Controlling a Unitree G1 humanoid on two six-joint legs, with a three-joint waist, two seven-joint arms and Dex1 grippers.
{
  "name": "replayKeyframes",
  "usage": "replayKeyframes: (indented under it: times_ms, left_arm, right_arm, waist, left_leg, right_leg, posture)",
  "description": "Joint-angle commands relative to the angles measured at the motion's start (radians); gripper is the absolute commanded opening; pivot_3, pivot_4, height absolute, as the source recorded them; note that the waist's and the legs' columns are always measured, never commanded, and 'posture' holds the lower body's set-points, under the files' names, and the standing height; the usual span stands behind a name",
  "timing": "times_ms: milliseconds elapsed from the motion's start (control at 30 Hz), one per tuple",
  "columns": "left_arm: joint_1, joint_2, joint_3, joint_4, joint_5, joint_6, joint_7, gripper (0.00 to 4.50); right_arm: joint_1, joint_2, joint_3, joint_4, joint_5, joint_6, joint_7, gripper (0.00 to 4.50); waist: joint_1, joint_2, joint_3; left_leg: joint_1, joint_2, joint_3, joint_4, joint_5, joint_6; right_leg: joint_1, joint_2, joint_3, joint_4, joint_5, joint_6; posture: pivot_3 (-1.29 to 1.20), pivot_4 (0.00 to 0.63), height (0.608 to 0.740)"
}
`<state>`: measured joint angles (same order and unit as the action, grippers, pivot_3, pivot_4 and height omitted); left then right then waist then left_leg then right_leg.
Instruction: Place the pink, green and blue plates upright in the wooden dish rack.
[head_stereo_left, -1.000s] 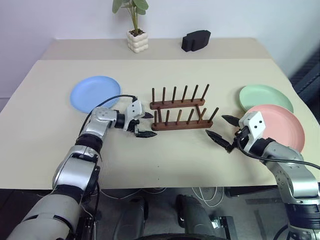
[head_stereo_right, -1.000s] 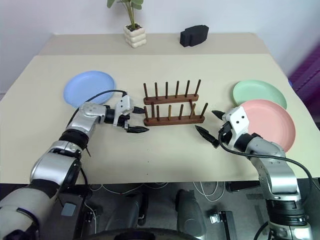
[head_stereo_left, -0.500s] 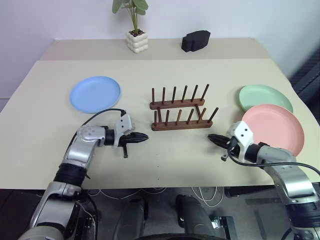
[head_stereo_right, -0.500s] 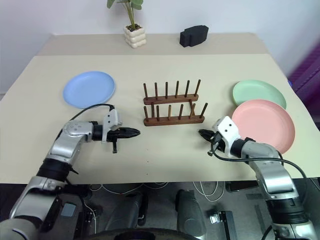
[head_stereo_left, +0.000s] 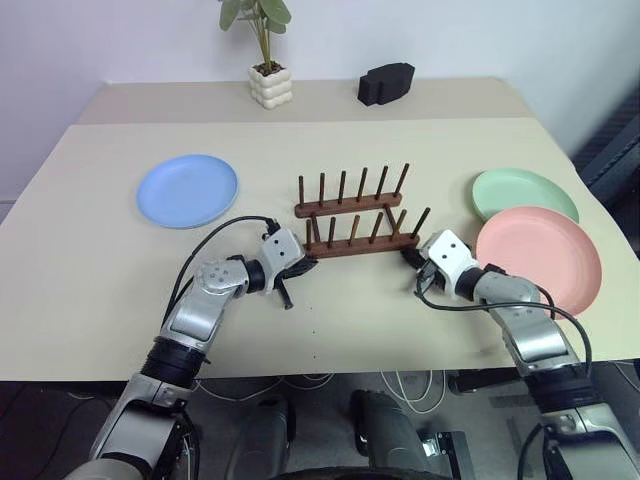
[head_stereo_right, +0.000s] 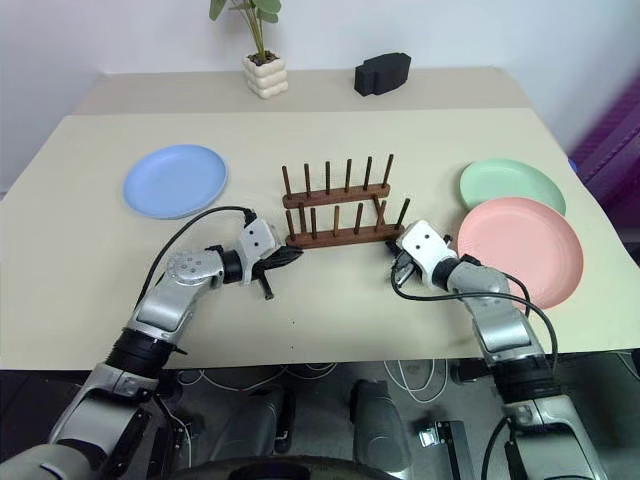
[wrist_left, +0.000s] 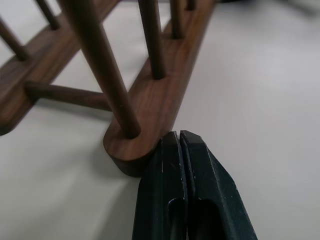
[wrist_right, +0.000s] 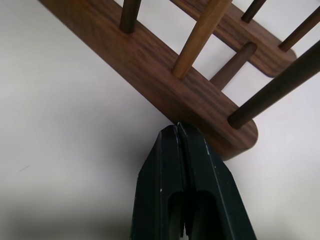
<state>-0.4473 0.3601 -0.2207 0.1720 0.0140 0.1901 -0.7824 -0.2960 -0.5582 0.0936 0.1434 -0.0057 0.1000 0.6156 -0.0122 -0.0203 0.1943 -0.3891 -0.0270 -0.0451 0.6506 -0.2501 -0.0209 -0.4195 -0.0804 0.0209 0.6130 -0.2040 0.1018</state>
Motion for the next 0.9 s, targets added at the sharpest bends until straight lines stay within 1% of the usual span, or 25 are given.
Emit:
replayKeyframes:
  times_ms: [33,300,633,800,900]
  left_arm:
    - [-0.016,0.002,0.019,0.044,0.03,-0.014,0.069,0.02]
    - [-0.034,0.004,0.017,0.09,0.036,-0.038,0.136,0.02]
    - [-0.039,-0.006,0.015,0.119,0.047,-0.053,0.193,0.02]
    - [-0.031,-0.007,0.014,0.105,0.036,-0.048,0.192,0.02]
    - [-0.014,-0.001,0.013,0.071,0.021,-0.044,0.17,0.02]
  right_arm:
    - [-0.016,0.018,0.009,0.054,-0.037,-0.025,-0.034,0.0]
    - [-0.055,0.048,0.015,0.102,-0.067,-0.064,-0.066,0.0]
    - [-0.068,0.076,0.018,0.109,-0.074,-0.075,-0.076,0.0]
    - [-0.066,0.076,0.017,0.101,-0.074,-0.077,-0.071,0.0]
    - [-0.053,0.053,0.012,0.066,-0.071,-0.085,-0.05,0.0]
  waist:
    - [0.0,0.0,0.0]
    - [-0.002,0.0,0.0]
    - [-0.003,0.0,0.0]
    - [-0.004,0.0,0.0]
    - [-0.004,0.0,0.0]
  left_leg:
    - [0.0,0.0,0.0,0.0,0.0,0.0]
    - [0.0,0.0,0.0,0.0,0.0,0.0]
    - [0.0,0.0,0.0,0.0,0.0,0.0]
    - [0.0,0.0,0.0,0.0,0.0,0.0]
    - [0.0,0.0,0.0,0.0,0.0,0.0]
  right_leg:
    - [0.0,0.0,0.0,0.0,0.0,0.001]
    - [0.0,0.0,0.0,0.0,0.001,0.002]
    - [0.0,0.0,0.0,0.0,0.001,0.002]
    - [0.0,0.0,0.0,0.0,0.001,0.002]
    - [0.0,0.0,0.0,0.0,0.001,0.002]
  posture:
    - [0.0,0.15,0.731]
    - [0.0,0.15,0.731]
    - [0.0,0.15,0.731]
    - [0.0,0.15,0.731]
    - [0.0,0.15,0.731]
